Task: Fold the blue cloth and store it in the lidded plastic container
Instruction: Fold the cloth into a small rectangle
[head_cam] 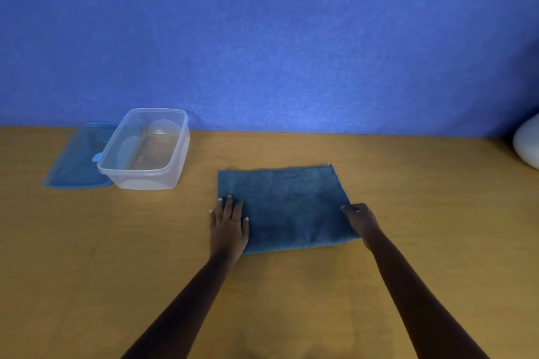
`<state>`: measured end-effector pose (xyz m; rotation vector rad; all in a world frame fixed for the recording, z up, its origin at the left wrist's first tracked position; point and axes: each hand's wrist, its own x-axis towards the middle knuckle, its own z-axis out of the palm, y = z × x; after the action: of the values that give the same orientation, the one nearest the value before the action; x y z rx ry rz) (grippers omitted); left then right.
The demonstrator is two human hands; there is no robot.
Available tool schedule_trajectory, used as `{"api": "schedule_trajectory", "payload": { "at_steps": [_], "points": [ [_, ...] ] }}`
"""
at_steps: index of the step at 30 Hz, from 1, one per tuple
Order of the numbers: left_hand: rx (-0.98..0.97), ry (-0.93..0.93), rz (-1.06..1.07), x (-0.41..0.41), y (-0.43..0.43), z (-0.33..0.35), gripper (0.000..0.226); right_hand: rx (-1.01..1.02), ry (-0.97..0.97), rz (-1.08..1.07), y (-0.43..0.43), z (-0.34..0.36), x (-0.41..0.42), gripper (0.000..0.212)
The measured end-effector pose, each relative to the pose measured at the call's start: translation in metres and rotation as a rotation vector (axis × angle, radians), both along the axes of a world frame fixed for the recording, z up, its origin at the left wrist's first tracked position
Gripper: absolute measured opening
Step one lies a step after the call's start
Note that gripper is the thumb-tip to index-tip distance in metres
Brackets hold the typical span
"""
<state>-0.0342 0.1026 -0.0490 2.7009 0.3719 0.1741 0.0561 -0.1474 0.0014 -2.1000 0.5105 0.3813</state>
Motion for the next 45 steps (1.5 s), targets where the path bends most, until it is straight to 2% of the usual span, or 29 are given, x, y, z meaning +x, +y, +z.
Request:
{"api": "schedule_trajectory", "payload": {
  "at_steps": [3,6,11,15,17,18,19,21,22,24,28,31,34,36,38,40,42,45],
  "points": [
    [0.026,0.021,-0.045,0.004,-0.021,0.009,0.076,0.242,0.112,-0.155,-0.012,-0.001,-0.004,0.025],
    [0.054,0.071,-0.183,0.003,-0.045,0.011,0.07,0.45,0.162,-0.263,-0.02,-0.003,-0.015,0.038],
    [0.098,0.178,-0.395,-0.002,-0.078,0.0,0.051,0.822,0.174,-0.322,-0.008,0.001,-0.023,0.029],
    [0.104,0.242,-0.404,-0.001,-0.08,-0.003,0.056,0.78,0.024,-0.338,0.017,0.012,-0.027,0.014],
    [0.069,0.237,-0.438,0.003,-0.076,0.003,0.067,0.725,-0.091,-0.322,0.034,0.019,-0.032,0.01],
    [-0.009,0.195,-0.466,0.006,-0.074,0.004,0.073,0.7,-0.15,-0.306,0.043,0.021,-0.034,0.005],
    [-0.221,0.213,-0.44,0.009,-0.07,0.012,0.074,0.664,-0.219,-0.284,0.053,0.023,-0.036,0.005],
    [-0.719,0.267,-0.275,0.015,-0.06,0.025,0.062,0.549,-0.365,-0.187,0.072,0.026,-0.041,0.014],
    [-0.905,0.258,-0.172,0.016,-0.052,0.03,0.051,0.48,-0.423,-0.124,0.082,0.026,-0.045,0.012],
    [-1.079,0.257,-0.063,0.018,-0.039,0.034,0.041,0.319,-0.514,-0.024,0.098,0.025,-0.051,0.004],
    [-0.95,0.244,-0.15,0.015,-0.028,0.036,0.037,0.117,-0.585,-0.048,0.094,0.011,-0.055,0.038],
    [-0.6,0.122,-0.18,0.012,-0.015,0.028,0.04,0.068,-0.543,-0.152,0.074,0.003,-0.055,0.054],
    [-0.307,0.043,-0.137,0.01,0.004,0.018,0.047,0.104,-0.411,-0.282,0.055,-0.005,-0.049,0.076],
    [-0.197,0.083,-0.127,0.009,0.013,0.011,0.053,0.23,-0.328,-0.426,0.047,-0.009,-0.047,0.083],
    [-0.058,0.134,-0.152,0.006,0.017,0.006,0.062,0.414,-0.247,-0.631,0.041,-0.011,-0.045,0.081],
    [0.006,0.142,-0.142,0.001,0.018,0.002,0.081,0.577,-0.172,-0.775,0.038,-0.008,-0.046,0.069],
    [0.044,0.136,-0.105,-0.002,0.018,-0.002,0.079,0.693,-0.098,-0.814,0.038,-0.004,-0.05,0.053],
    [0.064,0.141,-0.086,-0.003,0.017,-0.005,0.076,0.831,-0.022,-0.777,0.039,0.003,-0.054,0.043]
  ]
}}
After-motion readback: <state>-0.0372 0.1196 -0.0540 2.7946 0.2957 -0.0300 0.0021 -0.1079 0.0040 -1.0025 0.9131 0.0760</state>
